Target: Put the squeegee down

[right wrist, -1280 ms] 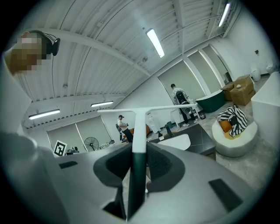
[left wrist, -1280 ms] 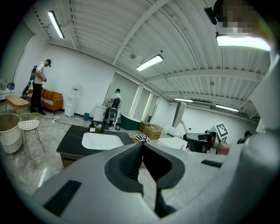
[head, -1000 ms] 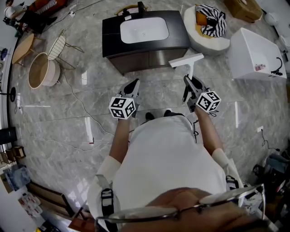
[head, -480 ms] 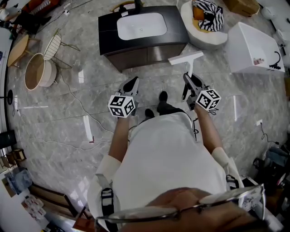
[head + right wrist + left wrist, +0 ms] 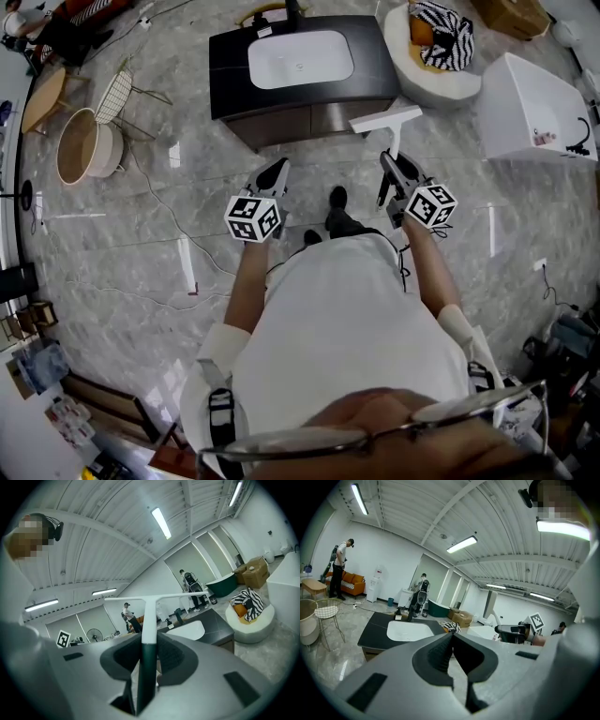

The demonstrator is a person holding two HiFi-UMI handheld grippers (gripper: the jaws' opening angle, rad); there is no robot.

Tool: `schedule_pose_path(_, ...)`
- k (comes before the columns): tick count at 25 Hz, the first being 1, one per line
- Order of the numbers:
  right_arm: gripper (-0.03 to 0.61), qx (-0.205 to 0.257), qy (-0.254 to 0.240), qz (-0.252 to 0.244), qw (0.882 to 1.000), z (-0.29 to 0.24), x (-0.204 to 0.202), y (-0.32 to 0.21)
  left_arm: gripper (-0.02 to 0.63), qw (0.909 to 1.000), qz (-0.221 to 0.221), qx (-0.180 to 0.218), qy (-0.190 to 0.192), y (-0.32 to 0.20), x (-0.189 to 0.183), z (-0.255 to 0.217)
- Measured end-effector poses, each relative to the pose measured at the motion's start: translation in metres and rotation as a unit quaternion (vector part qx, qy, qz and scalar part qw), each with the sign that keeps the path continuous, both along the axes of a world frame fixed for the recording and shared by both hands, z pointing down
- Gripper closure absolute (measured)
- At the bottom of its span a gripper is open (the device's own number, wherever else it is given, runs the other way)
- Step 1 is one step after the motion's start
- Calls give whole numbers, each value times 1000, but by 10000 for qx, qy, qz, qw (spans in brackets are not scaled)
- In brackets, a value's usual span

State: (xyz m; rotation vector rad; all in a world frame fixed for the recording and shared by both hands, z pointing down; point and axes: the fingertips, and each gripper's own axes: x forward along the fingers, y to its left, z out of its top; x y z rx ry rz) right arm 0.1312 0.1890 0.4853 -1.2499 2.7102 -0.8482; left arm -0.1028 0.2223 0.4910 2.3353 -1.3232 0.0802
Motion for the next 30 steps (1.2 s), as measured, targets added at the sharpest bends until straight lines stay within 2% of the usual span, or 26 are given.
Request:
schedule_pose_path(8,480,-77,-29,-163,9998,6,1,-68,609,9998,-130,-106,-46,-59,3,2)
schedule_pose_path(18,480,-138,-88,-417,9990,7,15,-142,609,9994,-287,-160,-135,-121,26,-1)
schedule_pose_path(30,480,-256,-147,-665,9974,23,40,-196,609,9985,-458,-258,-121,-174,57,2)
